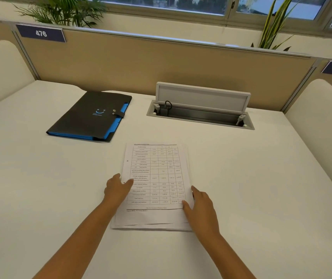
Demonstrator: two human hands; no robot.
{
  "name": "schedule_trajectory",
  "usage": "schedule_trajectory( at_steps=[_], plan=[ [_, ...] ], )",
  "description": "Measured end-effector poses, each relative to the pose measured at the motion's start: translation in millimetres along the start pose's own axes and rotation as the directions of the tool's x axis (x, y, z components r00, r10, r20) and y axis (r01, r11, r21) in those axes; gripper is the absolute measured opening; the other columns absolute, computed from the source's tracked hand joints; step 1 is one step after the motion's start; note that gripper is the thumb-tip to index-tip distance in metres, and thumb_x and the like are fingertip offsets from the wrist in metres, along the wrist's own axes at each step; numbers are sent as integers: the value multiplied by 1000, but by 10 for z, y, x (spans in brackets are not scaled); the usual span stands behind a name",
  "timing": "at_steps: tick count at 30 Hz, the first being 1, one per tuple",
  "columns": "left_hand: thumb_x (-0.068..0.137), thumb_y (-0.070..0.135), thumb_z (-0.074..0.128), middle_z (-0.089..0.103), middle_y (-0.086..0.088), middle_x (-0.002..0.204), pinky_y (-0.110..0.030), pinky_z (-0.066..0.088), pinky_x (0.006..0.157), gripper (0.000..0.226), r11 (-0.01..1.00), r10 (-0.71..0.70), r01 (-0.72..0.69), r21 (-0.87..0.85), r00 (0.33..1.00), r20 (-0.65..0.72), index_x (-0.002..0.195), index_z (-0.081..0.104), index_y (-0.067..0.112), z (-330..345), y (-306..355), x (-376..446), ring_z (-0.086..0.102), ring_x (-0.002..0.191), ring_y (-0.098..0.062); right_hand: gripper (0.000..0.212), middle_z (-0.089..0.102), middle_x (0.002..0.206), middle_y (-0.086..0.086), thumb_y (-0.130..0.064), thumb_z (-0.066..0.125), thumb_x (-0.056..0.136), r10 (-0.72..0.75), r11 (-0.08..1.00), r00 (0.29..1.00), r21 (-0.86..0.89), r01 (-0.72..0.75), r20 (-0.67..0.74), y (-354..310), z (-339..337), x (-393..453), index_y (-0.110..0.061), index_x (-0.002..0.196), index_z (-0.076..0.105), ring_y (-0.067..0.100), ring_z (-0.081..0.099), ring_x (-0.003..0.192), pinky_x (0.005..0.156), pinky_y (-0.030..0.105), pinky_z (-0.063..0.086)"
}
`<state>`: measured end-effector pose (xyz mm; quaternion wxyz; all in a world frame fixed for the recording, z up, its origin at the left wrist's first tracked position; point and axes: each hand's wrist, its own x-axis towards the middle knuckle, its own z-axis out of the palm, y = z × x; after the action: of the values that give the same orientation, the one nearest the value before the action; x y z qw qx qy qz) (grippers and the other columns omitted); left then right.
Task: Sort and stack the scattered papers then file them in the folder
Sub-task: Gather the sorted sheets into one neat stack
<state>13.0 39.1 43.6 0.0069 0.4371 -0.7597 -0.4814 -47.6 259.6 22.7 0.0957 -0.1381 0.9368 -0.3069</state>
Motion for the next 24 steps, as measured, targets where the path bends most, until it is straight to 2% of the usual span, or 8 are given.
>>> schedule_trajectory(
  at_steps=[4, 7, 8, 10, 14, 17, 21, 24],
  plan=[
    [91, 30, 50, 29, -22, 147, -48, 29, 108, 63, 988, -70, 76, -136, 996, 47, 138, 25, -3, -55, 50, 89, 31, 134, -39, 58, 44, 135, 1, -38, 49, 91, -7, 1000, 1000, -30, 7, -5, 9, 12, 6, -21, 142, 28, 17, 40, 125, 99, 28, 39],
    [91, 29, 49, 45, -21, 134, -45, 36, 101, 50, 975, -88, 104, -196, 992, 85, 129, 40, -2, -105, 20, 139, 44, 123, -36, 58, 43, 136, 1, -37, 50, 91, -10, 999, 1000, -34, 10, -6, 32, 14, 9, -21, 142, 28, 17, 39, 126, 99, 28, 39],
    [91, 29, 49, 52, -22, 117, -41, 38, 92, 36, 969, -82, 105, -224, 991, 108, 114, 51, 1, -113, 5, 149, 52, 108, -32, 58, 43, 137, 1, -37, 50, 91, -11, 999, 1000, -35, 11, -8, 37, 17, 10, -21, 142, 28, 17, 39, 126, 99, 28, 39],
    [91, 28, 48, 51, -16, 93, -36, 36, 79, 22, 959, -75, 108, -263, 989, 130, 85, 51, 7, -128, -8, 160, 51, 85, -26, 57, 43, 136, 0, -37, 50, 91, -16, 999, 1000, -36, 16, -16, 38, 27, 11, -22, 141, 28, 16, 39, 126, 98, 27, 39],
    [92, 26, 51, 57, -15, 110, -37, 40, 84, 28, 942, -106, 143, -305, 985, 134, 108, 55, 4, -132, -24, 191, 53, 103, -31, 57, 43, 135, 0, -37, 51, 90, -28, 999, 999, -47, 27, -26, 38, 41, 10, -22, 141, 29, 16, 39, 125, 97, 26, 40],
    [91, 25, 51, 58, -14, 111, -37, 40, 83, 32, 936, -107, 147, -320, 984, 140, 115, 54, 4, -130, -40, 197, 53, 100, -29, 57, 43, 135, 0, -37, 51, 90, -35, 998, 999, -54, 33, -30, 46, 43, 6, -22, 141, 29, 15, 39, 125, 97, 26, 40],
    [92, 24, 50, 58, -12, 96, -34, 38, 77, 18, 936, -95, 135, -324, 986, 136, 94, 56, 7, -116, -56, 195, 51, 88, -26, 57, 42, 136, 0, -36, 52, 90, -35, 998, 999, -52, 33, -27, 47, 44, 7, -22, 141, 29, 15, 39, 125, 98, 26, 40],
    [92, 22, 50, 59, -8, 83, -33, 37, 75, 21, 934, -80, 121, -335, 988, 134, 74, 54, 13, -126, -66, 182, 52, 77, -23, 57, 42, 135, -1, -36, 52, 90, -27, 999, 999, -44, 26, -21, 51, 37, 11, -23, 141, 29, 15, 39, 125, 97, 26, 40]
  ],
)
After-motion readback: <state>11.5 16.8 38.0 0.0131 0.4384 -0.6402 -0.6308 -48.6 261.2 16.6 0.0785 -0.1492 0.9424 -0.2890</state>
